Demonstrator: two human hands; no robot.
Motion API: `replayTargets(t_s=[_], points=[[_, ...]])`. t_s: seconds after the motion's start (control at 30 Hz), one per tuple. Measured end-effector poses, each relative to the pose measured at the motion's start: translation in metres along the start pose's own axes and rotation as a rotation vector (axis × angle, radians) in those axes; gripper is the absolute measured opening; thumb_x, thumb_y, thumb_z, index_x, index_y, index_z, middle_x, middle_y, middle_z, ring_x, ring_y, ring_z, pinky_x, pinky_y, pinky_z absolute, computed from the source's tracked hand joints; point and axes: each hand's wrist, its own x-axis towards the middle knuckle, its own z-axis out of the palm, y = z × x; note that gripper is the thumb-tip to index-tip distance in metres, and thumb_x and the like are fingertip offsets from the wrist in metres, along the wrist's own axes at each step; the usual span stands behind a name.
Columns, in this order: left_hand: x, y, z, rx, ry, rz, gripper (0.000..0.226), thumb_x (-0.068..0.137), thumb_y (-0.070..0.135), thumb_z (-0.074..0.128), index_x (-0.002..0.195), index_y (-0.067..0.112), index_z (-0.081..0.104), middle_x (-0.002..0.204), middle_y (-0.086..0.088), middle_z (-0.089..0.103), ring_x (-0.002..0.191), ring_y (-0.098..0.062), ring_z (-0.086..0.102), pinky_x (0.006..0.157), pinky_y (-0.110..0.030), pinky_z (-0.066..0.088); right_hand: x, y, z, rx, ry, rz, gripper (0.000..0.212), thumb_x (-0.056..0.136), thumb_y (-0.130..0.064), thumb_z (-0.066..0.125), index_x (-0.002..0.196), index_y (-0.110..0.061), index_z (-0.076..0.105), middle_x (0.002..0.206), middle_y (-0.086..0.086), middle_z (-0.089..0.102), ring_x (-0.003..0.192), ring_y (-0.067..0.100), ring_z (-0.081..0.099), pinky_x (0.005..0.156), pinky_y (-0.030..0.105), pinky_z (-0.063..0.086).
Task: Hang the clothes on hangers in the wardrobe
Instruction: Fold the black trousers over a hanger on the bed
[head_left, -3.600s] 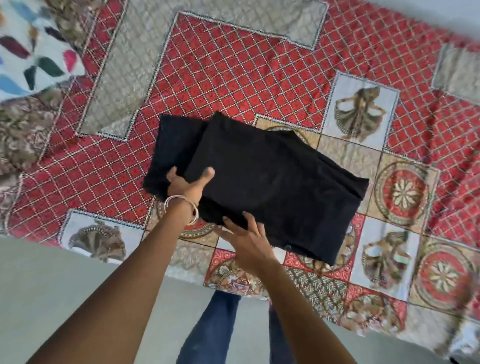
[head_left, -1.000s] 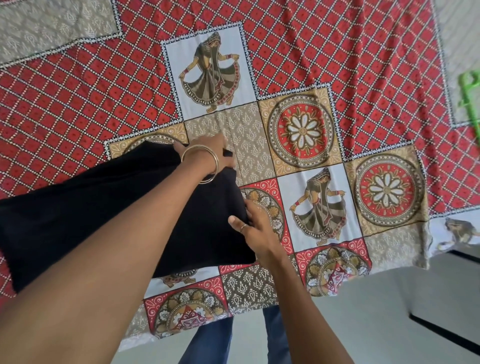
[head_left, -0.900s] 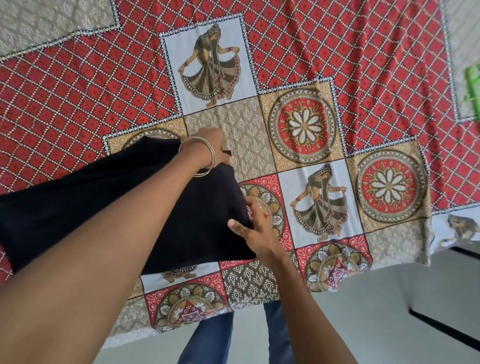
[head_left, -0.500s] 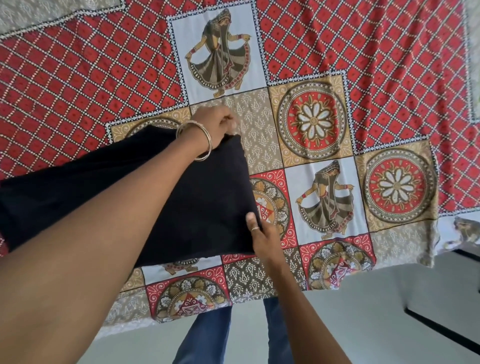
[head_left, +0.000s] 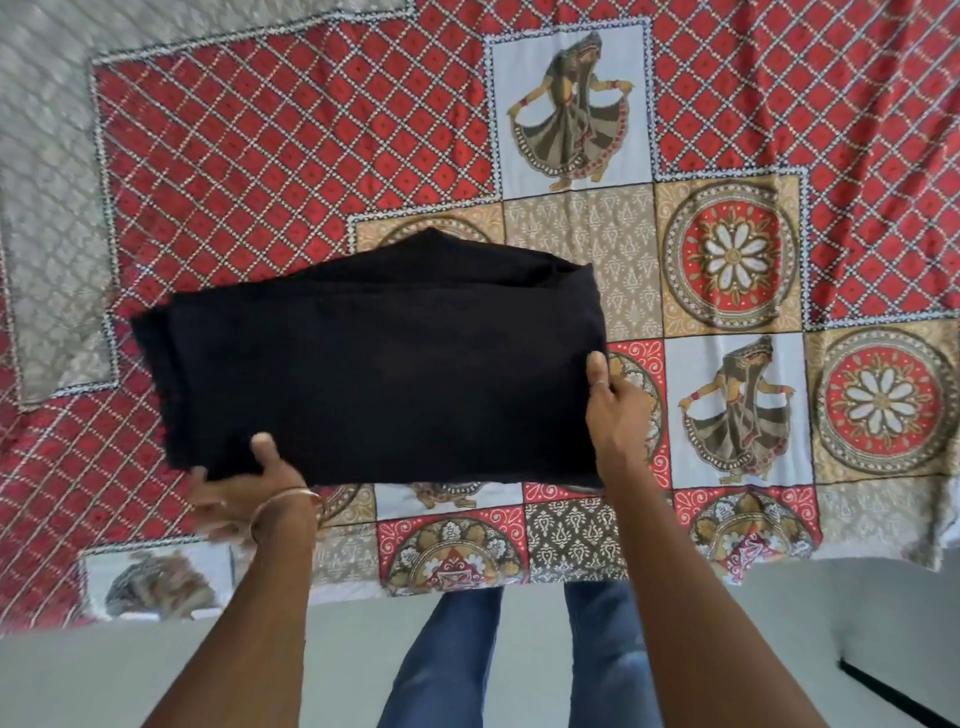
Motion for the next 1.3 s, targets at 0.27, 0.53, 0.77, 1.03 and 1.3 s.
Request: replayTargets(t_s=[0.27, 0.53, 0.77, 1.03, 1.3], points=[[-0.023, -0.009, -0.012, -0.593, -0.324, -0.15, 0.065, 0.078, 0.057, 0.068, 0.125, 0.016, 0.052, 0.117, 0.0, 0.064, 0.082, -0.011, 0.064, 0.05, -0.02, 0.049, -0.076, 0.037, 0.011, 0.658, 0.05, 0.323, 0.05, 0.084, -0.046, 0.068, 0.121, -0.013, 0.059, 0.117, 0.001, 0.066, 0.106, 0.016, 0.063, 0.087, 0.029, 0.054], [-0.014, 0.0, -0.022, -0.778, -0.439, -0.257, 0.059, 0.072, 0.042, 0.08, 0.12, 0.016, 0.057, 0.112, -0.003, 0.066, 0.087, -0.017, 0.066, 0.062, -0.03, 0.056, -0.12, 0.008, 0.074, 1.251, -0.063, 0.555, 0.073, 0.071, -0.029, 0.081, 0.135, -0.009, 0.051, 0.129, 0.006, 0.062, 0.117, 0.023, 0.059, 0.105, 0.043, 0.044], [-0.037, 0.022, -0.035, -0.976, -0.651, -0.287, 0.029, 0.082, 0.036, 0.069, 0.105, 0.018, 0.066, 0.097, 0.0, 0.071, 0.084, -0.022, 0.067, 0.067, -0.037, 0.057, -0.121, 0.001, 0.069, 1.357, -0.139, 0.554, 0.069, 0.062, -0.002, 0.084, 0.127, -0.006, 0.058, 0.123, 0.012, 0.065, 0.109, 0.027, 0.064, 0.092, 0.047, 0.053], [-0.108, 0.057, -0.043, -1.248, -0.79, -0.067, 0.032, 0.093, 0.042, 0.055, 0.113, 0.021, 0.066, 0.113, 0.001, 0.07, 0.106, -0.024, 0.065, 0.094, -0.051, 0.049, -0.095, -0.052, 0.003, 1.456, -0.192, 0.398, 0.057, 0.076, -0.006, 0.073, 0.13, -0.007, 0.057, 0.122, 0.007, 0.067, 0.109, 0.024, 0.065, 0.079, 0.04, 0.058], [-0.302, 0.091, 0.009, -1.218, -1.261, 0.047, 0.043, 0.1, 0.032, 0.033, 0.101, 0.022, 0.075, 0.117, 0.001, 0.068, 0.108, -0.022, 0.064, 0.085, -0.044, 0.055, -0.016, -0.015, -0.19, 1.557, -0.12, 0.115, 0.044, 0.086, -0.015, 0.065, 0.129, -0.008, 0.06, 0.13, 0.006, 0.062, 0.12, 0.022, 0.059, 0.101, 0.042, 0.046]])
